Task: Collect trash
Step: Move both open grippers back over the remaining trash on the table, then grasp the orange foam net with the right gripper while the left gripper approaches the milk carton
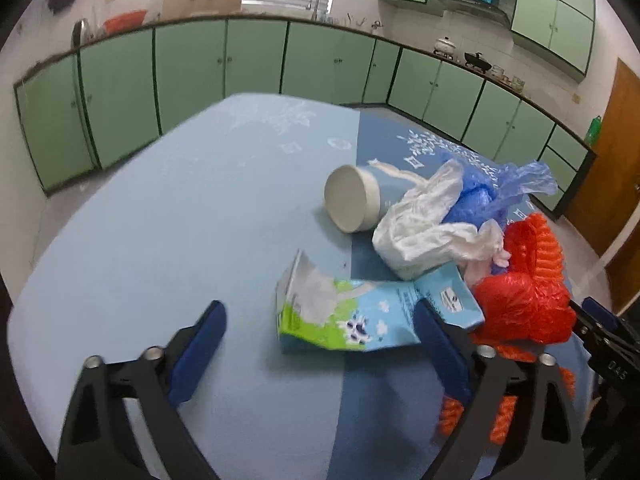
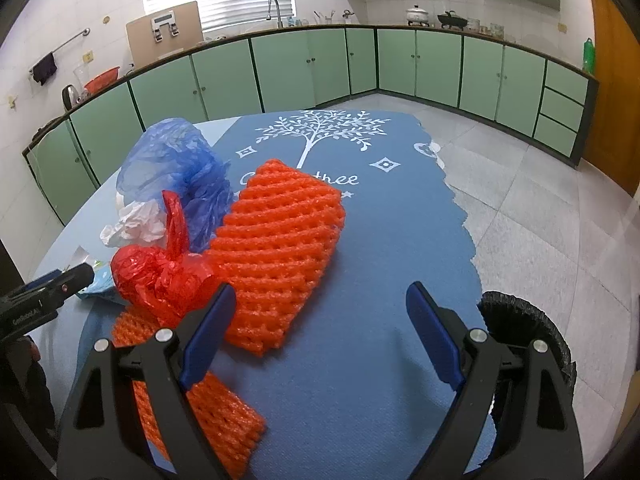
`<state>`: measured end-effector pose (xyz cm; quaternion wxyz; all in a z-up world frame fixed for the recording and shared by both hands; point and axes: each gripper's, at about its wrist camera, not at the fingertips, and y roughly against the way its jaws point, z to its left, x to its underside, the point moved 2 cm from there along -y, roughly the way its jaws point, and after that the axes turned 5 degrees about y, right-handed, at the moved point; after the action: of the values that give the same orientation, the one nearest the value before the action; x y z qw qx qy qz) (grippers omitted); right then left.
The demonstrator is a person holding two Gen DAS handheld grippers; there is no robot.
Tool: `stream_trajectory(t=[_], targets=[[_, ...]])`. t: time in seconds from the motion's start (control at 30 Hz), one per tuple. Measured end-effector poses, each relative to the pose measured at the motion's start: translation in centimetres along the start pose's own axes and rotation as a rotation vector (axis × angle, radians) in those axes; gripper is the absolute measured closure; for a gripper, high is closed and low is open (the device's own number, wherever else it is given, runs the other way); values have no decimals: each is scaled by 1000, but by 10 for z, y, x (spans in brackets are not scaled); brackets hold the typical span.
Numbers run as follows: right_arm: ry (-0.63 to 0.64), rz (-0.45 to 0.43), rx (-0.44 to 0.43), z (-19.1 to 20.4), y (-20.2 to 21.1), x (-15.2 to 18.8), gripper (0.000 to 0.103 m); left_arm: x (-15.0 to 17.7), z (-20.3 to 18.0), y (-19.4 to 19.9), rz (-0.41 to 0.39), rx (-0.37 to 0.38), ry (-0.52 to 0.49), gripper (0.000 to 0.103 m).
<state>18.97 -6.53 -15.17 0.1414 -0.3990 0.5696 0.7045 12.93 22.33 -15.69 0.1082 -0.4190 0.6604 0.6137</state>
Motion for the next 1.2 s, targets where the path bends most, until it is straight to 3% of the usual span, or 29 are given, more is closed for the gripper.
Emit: stream_trajectory(t=[0.3, 0.47, 0.67, 0.93, 1.13, 1.2], targets=[[13, -18, 12, -1, 9, -1, 18, 20, -21, 11, 43, 118, -47, 23], [4, -10, 19, -6, 15, 3, 18, 20, -20, 13, 28, 96, -57, 23], [21, 6, -41, 1, 28, 14, 18, 13, -4, 9, 22, 46, -63, 22], [77, 72, -135, 34, 26, 36, 18, 22, 0, 5, 44, 74, -64, 23], [123, 106, -172, 45, 21, 45, 37, 25, 0, 6, 45, 74, -66, 23], [133, 108, -189, 46, 22, 45, 55, 24, 0, 6, 44, 69, -67, 23]])
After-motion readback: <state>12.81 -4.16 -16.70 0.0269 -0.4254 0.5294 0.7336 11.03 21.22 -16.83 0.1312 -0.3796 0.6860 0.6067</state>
